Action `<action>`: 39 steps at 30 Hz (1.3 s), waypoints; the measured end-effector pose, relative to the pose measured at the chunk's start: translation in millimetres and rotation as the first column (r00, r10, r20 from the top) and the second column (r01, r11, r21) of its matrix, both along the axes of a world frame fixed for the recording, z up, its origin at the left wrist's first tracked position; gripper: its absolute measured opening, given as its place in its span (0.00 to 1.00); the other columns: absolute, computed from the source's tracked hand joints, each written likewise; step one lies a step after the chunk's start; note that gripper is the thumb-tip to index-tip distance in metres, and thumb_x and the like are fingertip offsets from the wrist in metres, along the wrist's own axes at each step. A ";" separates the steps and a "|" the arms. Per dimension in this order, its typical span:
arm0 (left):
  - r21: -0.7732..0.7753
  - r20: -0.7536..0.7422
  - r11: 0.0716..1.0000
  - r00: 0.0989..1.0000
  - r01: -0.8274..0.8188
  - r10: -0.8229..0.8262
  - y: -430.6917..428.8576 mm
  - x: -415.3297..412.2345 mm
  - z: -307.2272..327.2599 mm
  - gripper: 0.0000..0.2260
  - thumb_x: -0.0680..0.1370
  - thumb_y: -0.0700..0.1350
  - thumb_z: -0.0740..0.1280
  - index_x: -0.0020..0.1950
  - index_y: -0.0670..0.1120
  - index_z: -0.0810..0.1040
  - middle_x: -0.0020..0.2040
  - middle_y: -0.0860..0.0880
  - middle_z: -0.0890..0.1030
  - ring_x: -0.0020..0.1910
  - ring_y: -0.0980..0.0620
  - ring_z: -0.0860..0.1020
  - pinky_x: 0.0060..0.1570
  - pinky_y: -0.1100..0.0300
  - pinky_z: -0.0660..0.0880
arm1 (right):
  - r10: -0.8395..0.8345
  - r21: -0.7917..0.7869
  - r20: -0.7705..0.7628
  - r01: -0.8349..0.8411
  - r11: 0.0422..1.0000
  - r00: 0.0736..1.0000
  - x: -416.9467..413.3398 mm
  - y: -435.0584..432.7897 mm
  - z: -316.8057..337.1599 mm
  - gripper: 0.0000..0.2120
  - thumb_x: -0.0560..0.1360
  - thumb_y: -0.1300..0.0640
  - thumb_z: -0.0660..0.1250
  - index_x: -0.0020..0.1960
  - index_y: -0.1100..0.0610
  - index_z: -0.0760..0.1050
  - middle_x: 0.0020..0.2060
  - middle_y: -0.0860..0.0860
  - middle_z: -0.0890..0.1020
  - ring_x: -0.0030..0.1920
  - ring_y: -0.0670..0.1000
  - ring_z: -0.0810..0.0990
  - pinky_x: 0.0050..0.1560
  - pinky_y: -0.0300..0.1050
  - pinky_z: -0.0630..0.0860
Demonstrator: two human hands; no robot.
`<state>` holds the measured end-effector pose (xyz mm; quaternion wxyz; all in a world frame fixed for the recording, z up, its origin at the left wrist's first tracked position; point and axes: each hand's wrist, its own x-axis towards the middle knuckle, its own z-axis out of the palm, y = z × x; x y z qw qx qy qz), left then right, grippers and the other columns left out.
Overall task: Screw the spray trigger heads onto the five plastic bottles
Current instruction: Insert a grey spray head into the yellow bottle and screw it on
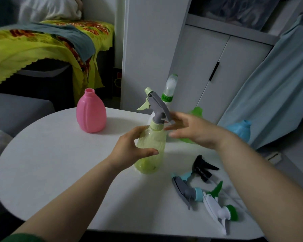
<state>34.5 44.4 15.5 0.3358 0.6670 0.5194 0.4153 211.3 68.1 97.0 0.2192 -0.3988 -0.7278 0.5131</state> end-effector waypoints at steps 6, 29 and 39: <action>-0.021 0.001 0.999 0.999 0.033 -0.033 3.4 -1.9 -0.3 0.30 0.62 0.45 0.76 0.61 0.46 0.69 0.53 0.53 0.74 0.54 0.58 0.71 0.54 0.64 0.65 | -0.249 0.167 -0.257 0.297 0.940 0.934 -25.7 6.0 -29.5 0.13 0.65 0.66 0.71 0.38 0.49 0.73 0.37 0.42 0.79 0.38 0.36 0.78 0.41 0.28 0.74; 0.052 0.006 0.998 1.000 0.026 -0.026 8.2 -2.2 -6.4 0.29 0.61 0.44 0.76 0.59 0.44 0.71 0.51 0.54 0.75 0.52 0.57 0.72 0.47 0.79 0.65 | -0.313 0.201 -0.280 0.374 0.905 0.908 -33.4 -3.5 -39.3 0.13 0.68 0.63 0.69 0.44 0.46 0.75 0.46 0.46 0.80 0.47 0.41 0.78 0.55 0.36 0.74; 0.030 -0.016 0.998 0.999 0.048 -0.047 8.7 -3.2 -3.2 0.30 0.61 0.44 0.76 0.61 0.45 0.70 0.54 0.53 0.75 0.54 0.57 0.71 0.55 0.63 0.66 | -0.148 0.125 -0.168 0.170 0.977 0.975 -30.2 0.4 -18.5 0.11 0.70 0.66 0.66 0.44 0.49 0.75 0.48 0.51 0.79 0.48 0.44 0.79 0.55 0.36 0.75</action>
